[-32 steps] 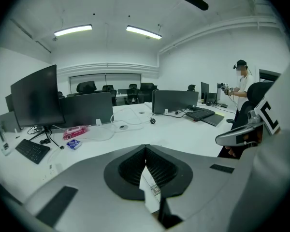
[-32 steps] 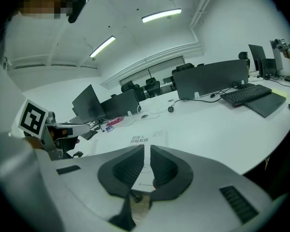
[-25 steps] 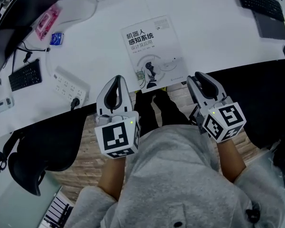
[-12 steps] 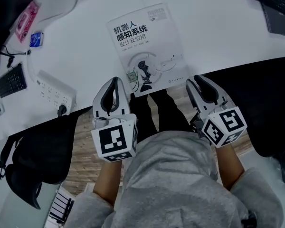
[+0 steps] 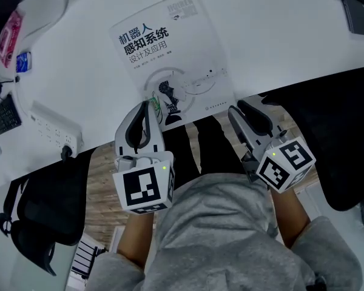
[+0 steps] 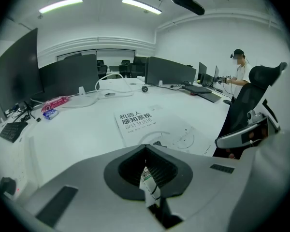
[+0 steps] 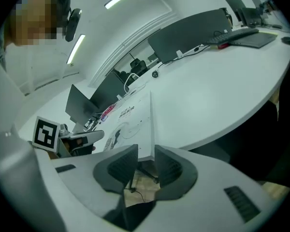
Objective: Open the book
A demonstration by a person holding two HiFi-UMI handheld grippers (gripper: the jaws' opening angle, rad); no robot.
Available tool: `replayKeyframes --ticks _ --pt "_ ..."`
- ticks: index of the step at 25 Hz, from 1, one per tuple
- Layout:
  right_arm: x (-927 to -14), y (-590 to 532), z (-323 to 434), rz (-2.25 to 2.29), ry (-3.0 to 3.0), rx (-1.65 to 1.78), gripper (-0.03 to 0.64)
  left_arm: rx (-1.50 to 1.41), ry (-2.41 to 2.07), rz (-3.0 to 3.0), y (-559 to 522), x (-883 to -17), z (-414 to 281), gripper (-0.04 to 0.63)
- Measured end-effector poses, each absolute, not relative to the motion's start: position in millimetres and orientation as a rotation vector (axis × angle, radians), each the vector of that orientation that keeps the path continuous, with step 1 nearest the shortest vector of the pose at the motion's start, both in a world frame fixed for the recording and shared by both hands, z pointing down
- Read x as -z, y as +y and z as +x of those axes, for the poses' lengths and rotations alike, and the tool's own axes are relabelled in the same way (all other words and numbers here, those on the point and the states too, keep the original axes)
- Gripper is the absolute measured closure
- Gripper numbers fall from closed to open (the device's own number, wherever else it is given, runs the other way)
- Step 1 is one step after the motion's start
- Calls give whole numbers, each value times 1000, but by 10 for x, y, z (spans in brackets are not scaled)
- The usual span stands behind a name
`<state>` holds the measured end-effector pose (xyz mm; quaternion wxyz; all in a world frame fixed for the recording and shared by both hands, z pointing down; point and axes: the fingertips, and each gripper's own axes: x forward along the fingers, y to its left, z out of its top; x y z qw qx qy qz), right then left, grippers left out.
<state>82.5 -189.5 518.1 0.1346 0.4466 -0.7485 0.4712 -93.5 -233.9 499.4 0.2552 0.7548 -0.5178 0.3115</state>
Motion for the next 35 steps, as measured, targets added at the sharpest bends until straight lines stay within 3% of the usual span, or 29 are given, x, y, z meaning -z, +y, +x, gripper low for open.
replayKeyframes --ticks 7,35 --pt "-5230 -1907 851 1305 -2187 -1487 532 -890 -1413 1998 -2354 -5175 -1024 588" --pt "-5027 -2022 522 1167 -2372 -1655 537 -921 -1408 1950 -2215 -5353 -1180 588"
